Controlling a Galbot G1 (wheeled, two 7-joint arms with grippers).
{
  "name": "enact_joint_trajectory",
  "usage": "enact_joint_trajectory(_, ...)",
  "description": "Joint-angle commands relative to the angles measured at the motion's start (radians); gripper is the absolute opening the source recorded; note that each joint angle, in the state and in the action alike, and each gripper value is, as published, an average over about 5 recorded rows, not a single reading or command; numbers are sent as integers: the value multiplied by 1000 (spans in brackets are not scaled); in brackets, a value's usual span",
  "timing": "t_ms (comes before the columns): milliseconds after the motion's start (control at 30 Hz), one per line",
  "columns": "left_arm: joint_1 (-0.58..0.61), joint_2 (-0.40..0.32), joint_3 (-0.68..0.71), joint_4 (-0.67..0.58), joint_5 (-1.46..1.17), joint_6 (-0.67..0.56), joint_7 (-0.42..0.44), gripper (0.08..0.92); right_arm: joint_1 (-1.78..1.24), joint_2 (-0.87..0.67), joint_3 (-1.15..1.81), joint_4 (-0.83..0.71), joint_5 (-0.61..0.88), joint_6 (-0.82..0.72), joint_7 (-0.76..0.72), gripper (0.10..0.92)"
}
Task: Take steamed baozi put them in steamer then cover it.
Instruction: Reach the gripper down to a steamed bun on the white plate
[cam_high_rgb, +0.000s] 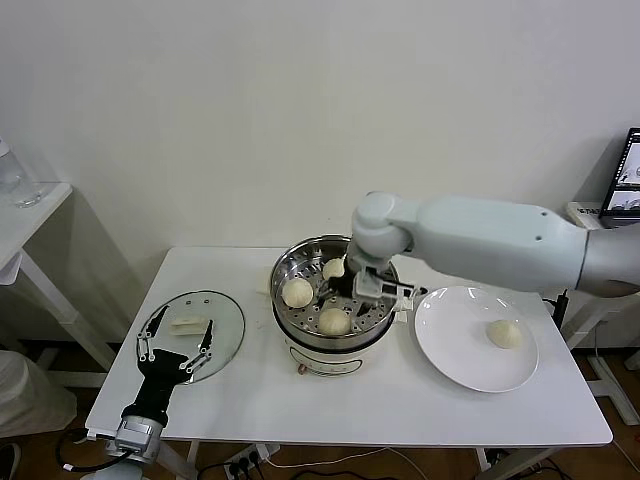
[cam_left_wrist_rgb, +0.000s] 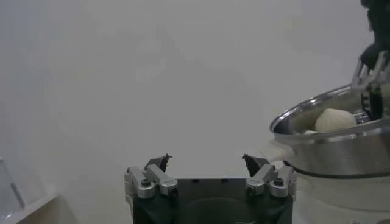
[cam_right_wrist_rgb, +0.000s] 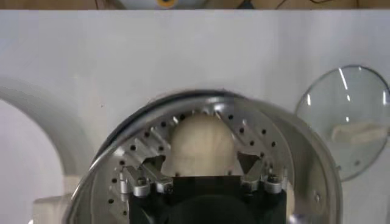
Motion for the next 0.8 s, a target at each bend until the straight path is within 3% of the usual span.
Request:
enact_joint_trajectory(33,1,-1,4,-5,4,-1,-1,823,50,-276,85,-68,303,-300,-118,823)
enact_joint_trajectory(167,1,-2,13,-4,14,-2,-2,823,-17,-388,123,-122,319,-398,-170,823)
enact_joint_trajectory(400,-1,-3,26,-5,23,-2,-3,823,-267,-530,306,-246,110,-413,-217,823)
enact_joint_trajectory(800,7,-2,36,-13,39,-2,-4,823,-734,-463,780,-453,-151,-348,-179,823)
